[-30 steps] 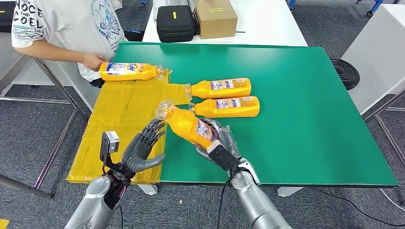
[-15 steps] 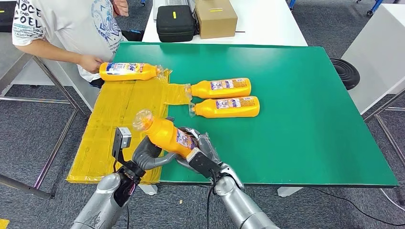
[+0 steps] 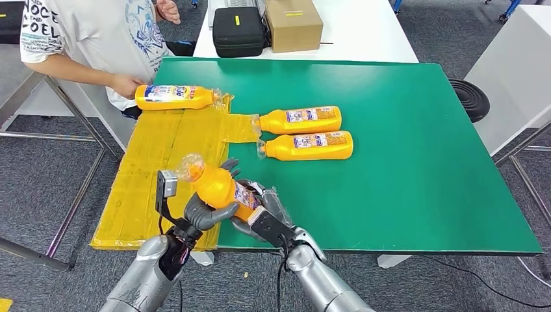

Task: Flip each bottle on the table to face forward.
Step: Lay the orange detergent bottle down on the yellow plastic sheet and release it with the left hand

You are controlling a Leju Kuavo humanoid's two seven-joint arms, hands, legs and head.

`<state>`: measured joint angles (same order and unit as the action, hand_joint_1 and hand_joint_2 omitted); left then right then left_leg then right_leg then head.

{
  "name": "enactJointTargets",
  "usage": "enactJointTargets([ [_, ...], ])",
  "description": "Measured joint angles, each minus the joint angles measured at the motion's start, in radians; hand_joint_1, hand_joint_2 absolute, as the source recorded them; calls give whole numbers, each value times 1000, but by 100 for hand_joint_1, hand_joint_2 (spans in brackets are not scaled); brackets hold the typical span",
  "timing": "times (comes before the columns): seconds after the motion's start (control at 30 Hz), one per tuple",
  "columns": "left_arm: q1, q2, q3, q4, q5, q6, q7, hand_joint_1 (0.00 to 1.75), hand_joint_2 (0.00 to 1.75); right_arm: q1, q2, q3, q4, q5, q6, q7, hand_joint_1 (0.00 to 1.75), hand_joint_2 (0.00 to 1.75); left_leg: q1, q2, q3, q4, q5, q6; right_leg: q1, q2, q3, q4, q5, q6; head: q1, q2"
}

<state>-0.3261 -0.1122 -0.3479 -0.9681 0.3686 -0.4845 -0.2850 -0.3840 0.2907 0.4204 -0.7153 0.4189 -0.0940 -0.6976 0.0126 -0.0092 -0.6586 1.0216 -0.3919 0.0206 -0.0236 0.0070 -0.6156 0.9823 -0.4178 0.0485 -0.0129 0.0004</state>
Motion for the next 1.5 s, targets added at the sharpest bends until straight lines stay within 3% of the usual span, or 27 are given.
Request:
enactJointTargets([
  [0.57, 2, -6, 11, 8, 114, -3, -37, 1, 175, -39, 1, 43, 58, -33, 4, -1, 175, 175, 0, 0, 0, 0, 0, 0, 0, 0, 0, 0, 0, 0, 0, 0],
  [0.7, 4, -8, 12, 8, 118, -1, -53, 161, 175, -45, 2, 45, 65, -39, 5, -2, 175, 175, 0, 0, 0, 0, 0, 0, 0, 0, 0, 0, 0, 0, 0, 0],
  [0.8, 6, -12, 12, 8, 113, 6, -78, 175, 175, -49, 2, 46, 69, -45, 7, -2, 175, 175, 0, 0, 0, 0, 0, 0, 0, 0, -1, 0, 0, 0, 0, 0],
  [1.1, 10, -17, 15, -7, 95, 37, -110, 175, 175, -61, 4, 58, 80, -48, 12, -5, 175, 175, 0, 1, 0, 0, 0, 0, 0, 0, -1, 0, 0, 0, 0, 0],
  [1.13, 10, -17, 16, -9, 94, 39, -111, 175, 175, -61, 4, 59, 82, -48, 12, -6, 144, 175, 0, 1, 0, 0, 0, 0, 0, 0, -1, 0, 0, 0, 0, 0],
  [1.23, 9, -17, 18, -12, 91, 42, -113, 175, 175, -64, 5, 61, 87, -49, 12, -6, 14, 175, 0, 1, 0, 0, 0, 0, 0, 0, -1, 0, 0, 0, 0, 0],
  [1.27, 8, -18, 18, -14, 88, 45, -113, 175, 175, -64, 5, 62, 89, -48, 12, -6, 0, 175, 0, 1, 0, 0, 0, 0, 0, 0, -1, 0, 0, 0, 0, 0],
  [1.4, 1, -18, 19, -27, 58, 63, -124, 175, 175, -58, 4, 63, 101, -49, 1, -4, 0, 0, 0, 1, 0, 0, 0, 0, 0, 0, -1, 0, 0, 0, 0, 0],
  [1.5, -9, -18, 19, -28, 33, 75, -133, 175, 175, -56, 3, 62, 107, -49, -10, -2, 0, 0, 0, 1, 0, 0, 0, 0, 0, 0, -1, 0, 0, 0, 0, 0],
])
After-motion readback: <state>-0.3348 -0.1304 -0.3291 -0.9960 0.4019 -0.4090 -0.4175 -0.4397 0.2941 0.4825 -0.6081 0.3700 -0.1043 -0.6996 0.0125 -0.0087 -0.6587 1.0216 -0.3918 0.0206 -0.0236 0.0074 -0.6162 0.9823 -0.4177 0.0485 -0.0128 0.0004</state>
